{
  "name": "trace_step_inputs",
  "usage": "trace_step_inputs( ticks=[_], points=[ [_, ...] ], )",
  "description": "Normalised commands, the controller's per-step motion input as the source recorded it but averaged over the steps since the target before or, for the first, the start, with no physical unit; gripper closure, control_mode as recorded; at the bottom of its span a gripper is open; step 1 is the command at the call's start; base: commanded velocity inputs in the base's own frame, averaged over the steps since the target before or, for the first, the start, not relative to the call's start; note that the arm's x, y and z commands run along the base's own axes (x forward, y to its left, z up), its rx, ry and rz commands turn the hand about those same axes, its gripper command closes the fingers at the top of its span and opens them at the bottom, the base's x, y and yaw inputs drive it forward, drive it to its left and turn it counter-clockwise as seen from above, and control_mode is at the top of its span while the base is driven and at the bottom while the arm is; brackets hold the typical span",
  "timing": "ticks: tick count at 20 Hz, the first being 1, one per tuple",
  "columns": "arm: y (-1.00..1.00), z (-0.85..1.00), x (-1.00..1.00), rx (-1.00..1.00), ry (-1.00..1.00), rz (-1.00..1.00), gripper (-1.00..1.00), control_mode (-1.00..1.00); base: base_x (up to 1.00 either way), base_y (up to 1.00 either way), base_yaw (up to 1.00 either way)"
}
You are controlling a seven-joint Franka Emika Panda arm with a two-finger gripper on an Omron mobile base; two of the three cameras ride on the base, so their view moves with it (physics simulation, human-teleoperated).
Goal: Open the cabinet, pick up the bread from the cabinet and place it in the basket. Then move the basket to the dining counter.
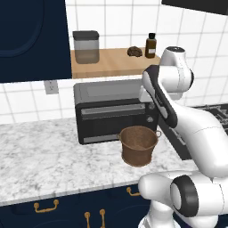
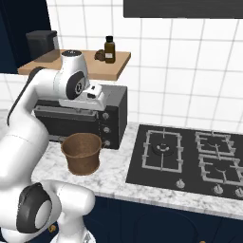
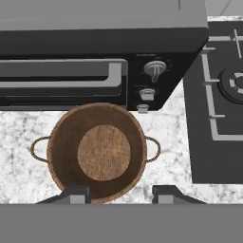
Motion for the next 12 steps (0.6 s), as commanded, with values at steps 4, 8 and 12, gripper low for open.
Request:
trace_step_inputs(
  ticks=[4, 8, 12],
  points=[
    [0.0, 0.0, -0.09, 0.0, -0.01, 0.0, -1.0, -1.0, 0.0, 0.0, 0.0],
    [0.06, 0.07, -0.51, 0.0, -0.28, 0.0, -1.0, -1.0, 0.0, 0.0, 0.0],
    [0.16, 0.8, 0.03, 0.0, -0.29, -0.07, -1.0, -1.0, 0.0, 0.0, 0.0]
  ],
)
